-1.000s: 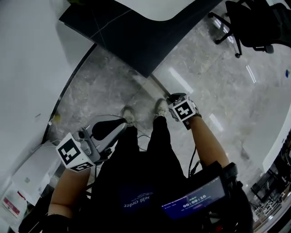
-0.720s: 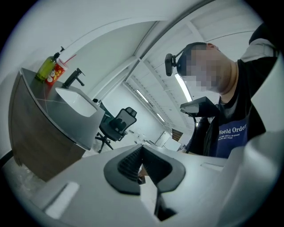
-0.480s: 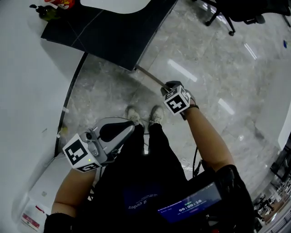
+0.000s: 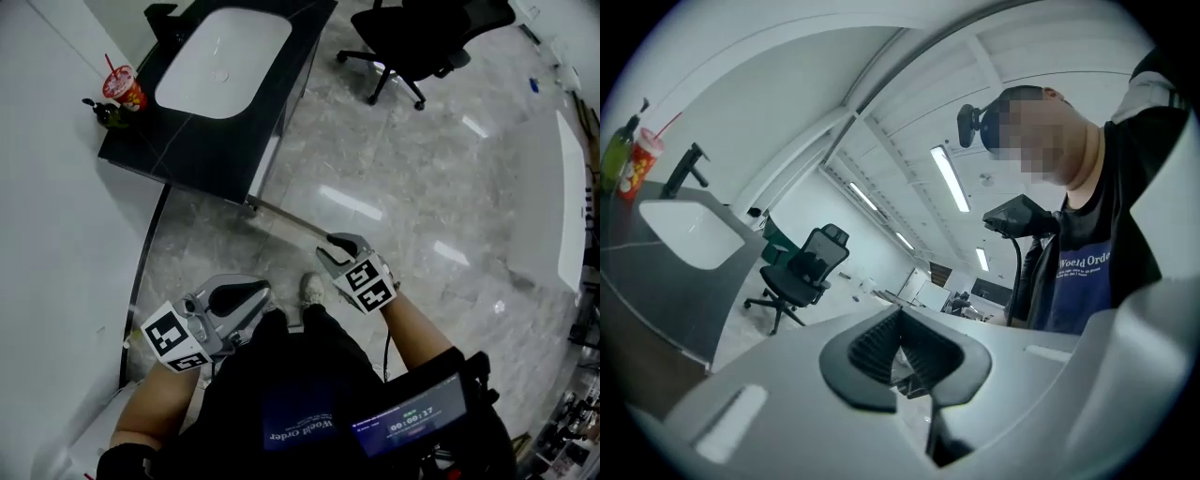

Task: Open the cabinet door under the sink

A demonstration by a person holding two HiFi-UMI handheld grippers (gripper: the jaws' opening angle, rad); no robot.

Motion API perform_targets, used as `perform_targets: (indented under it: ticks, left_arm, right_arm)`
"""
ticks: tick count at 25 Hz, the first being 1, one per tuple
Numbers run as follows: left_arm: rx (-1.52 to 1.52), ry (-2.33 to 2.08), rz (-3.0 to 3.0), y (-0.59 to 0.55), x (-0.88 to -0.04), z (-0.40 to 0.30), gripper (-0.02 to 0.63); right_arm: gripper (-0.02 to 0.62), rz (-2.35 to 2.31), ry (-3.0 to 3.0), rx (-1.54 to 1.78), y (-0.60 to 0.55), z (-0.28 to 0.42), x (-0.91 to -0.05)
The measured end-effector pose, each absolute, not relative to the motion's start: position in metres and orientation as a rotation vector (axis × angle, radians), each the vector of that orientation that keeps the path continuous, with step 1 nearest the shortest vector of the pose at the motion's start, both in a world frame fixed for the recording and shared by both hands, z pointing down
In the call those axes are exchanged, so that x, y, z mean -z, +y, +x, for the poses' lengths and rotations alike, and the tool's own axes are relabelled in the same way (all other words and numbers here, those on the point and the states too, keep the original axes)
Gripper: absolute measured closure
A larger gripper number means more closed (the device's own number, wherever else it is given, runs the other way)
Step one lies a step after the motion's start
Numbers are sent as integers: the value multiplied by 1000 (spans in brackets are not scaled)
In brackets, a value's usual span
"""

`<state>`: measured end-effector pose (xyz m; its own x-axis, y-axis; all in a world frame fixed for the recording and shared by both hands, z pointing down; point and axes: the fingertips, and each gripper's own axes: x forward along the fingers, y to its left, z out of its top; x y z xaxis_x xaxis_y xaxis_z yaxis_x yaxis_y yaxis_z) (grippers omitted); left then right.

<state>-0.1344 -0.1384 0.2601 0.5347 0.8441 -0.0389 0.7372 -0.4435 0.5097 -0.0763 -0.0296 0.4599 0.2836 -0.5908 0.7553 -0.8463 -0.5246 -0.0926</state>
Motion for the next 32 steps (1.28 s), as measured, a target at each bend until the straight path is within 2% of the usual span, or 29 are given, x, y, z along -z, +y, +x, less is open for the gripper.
perform_targets:
  ticks: [6,9,14,19,25,32]
  left_arm:
    - [-234,1339,2352,-104,-185,-146,606]
    - [-189,1337,2403,-79,-154,-147,606]
    - [-144,1240,2529,8,-95,-152,606]
    - [-60,1152,2563,69,-110,-135,606]
    - [-45,1192,2502,203,-84,-131,606]
    - [-40,1243,2492,267,-73,-93,606]
  right_arm:
    - [476,2473,-1431,-1021,12,-112,-346]
    - [476,2504,-1468,-883,37,-118,-306]
    - [479,2539,-1559,-695,134,-133,-220]
    - [488,2575,-1560,-552,214,-122,-212]
    - [488,2576,-1497,-509,347,-127,-178]
    - [488,2599,-1467,-512,409,-99,-172]
